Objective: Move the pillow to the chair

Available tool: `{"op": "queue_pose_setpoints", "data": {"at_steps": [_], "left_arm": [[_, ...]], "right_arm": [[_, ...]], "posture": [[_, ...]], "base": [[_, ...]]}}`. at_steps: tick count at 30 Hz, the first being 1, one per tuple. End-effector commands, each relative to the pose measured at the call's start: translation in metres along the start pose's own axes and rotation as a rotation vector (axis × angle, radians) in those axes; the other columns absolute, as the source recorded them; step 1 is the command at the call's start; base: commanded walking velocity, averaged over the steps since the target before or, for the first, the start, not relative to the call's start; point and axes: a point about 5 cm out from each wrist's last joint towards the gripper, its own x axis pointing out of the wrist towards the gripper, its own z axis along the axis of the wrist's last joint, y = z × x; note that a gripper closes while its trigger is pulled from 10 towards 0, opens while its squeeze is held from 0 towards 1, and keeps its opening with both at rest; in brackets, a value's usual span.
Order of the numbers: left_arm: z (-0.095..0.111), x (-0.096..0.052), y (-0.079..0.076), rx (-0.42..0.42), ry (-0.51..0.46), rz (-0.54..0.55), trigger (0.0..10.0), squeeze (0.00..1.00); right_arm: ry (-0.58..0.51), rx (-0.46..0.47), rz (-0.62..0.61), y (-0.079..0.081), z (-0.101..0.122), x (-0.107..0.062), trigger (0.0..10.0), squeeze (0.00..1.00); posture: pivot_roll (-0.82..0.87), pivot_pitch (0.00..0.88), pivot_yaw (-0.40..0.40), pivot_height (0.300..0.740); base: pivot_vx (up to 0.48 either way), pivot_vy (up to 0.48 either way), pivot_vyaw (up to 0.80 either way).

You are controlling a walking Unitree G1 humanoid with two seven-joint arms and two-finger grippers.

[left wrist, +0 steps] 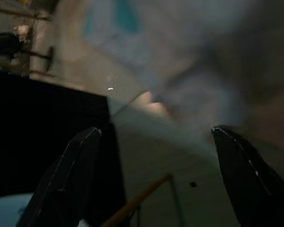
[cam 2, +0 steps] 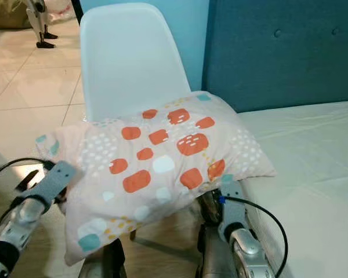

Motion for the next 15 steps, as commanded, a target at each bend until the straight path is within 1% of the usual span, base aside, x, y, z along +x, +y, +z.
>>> {"op": "queue_pose_setpoints", "data": {"at_steps": [1,2,3,4,5,6,7,8,10,11,12,13,15], "left_arm": [[-0.009,-0.004,0.014,-0.036,0.026,0.074,10.0,0.00],[-0.010,-0.005,0.016,-0.056,0.027,0.090,10.0,0.00],[-0.012,-0.007,0.020,-0.087,0.028,0.106,10.0,0.00],[-0.012,-0.007,0.020,-0.087,0.028,0.106,10.0,0.00],[-0.017,-0.011,0.025,-0.182,0.029,0.138,10.0,0.00],[-0.017,-0.011,0.025,-0.182,0.029,0.138,10.0,0.00],[-0.021,-0.016,0.028,-0.236,0.026,0.173,10.0,0.00],[-0.026,-0.023,0.034,-0.297,0.019,0.238,10.0,0.00],[-0.027,-0.029,0.044,-0.346,-0.005,0.343,10.0,0.00],[-0.027,-0.031,0.047,-0.361,-0.011,0.375,10.0,0.00],[-0.024,-0.034,0.056,-0.396,-0.041,0.455,10.0,0.00],[-0.022,-0.037,0.062,-0.418,-0.062,0.505,10.0,0.00],[-0.009,-0.040,0.075,-0.466,-0.142,0.611,10.0,0.00]], "right_arm": [[0.031,-0.046,-0.105,-0.012,-0.005,-0.004,10.0,1.00],[0.031,-0.057,-0.135,-0.016,-0.004,-0.005,10.0,1.00],[0.019,-0.082,-0.177,-0.021,-0.002,-0.007,10.0,0.00],[0.019,-0.082,-0.177,-0.021,-0.002,-0.007,10.0,0.00],[-0.019,-0.123,-0.250,-0.031,0.004,-0.011,10.0,0.00],[-0.019,-0.123,-0.250,-0.031,0.004,-0.011,10.0,0.00],[-0.052,-0.145,-0.305,-0.039,0.009,-0.014,10.0,0.00],[-0.101,-0.172,-0.374,-0.049,0.017,-0.018,10.0,0.00],[-0.156,-0.184,-0.419,-0.054,0.027,-0.021,10.0,0.00],[-0.172,-0.186,-0.431,-0.055,0.029,-0.021,10.0,0.00],[-0.228,-0.178,-0.459,-0.058,0.039,-0.023,10.0,0.00],[-0.265,-0.172,-0.476,-0.060,0.046,-0.024,10.0,0.00],[-0.360,-0.133,-0.510,-0.063,0.063,-0.025,10.0,0.00]], "posture": [[-0.01,0.143,-0.019,0.571],[-0.01,0.143,-0.019,0.571],[-0.02,0.142,-0.017,0.571],[-0.02,0.142,-0.017,0.571],[-0.02,0.140,-0.014,0.571],[-0.02,0.140,-0.014,0.571],[-0.02,0.140,-0.014,0.571],[-0.02,0.140,-0.014,0.571],[-0.02,0.137,-0.016,0.571],[-0.02,0.137,-0.016,0.571],[-0.02,0.136,-0.018,0.571],[-0.02,0.136,-0.018,0.571],[-0.01,0.130,-0.026,0.571]], "base": [[0.000,0.000,0.00],[0.000,0.000,0.00],[0.000,0.000,0.00],[0.000,0.000,0.00],[0.000,0.000,0.00],[0.000,0.000,0.00],[0.000,0.000,0.00],[0.000,0.000,0.00],[0.000,0.000,0.00],[0.000,0.000,0.00],[0.000,0.000,0.00],[0.000,0.000,0.00],[0.000,0.000,0.00]]}}
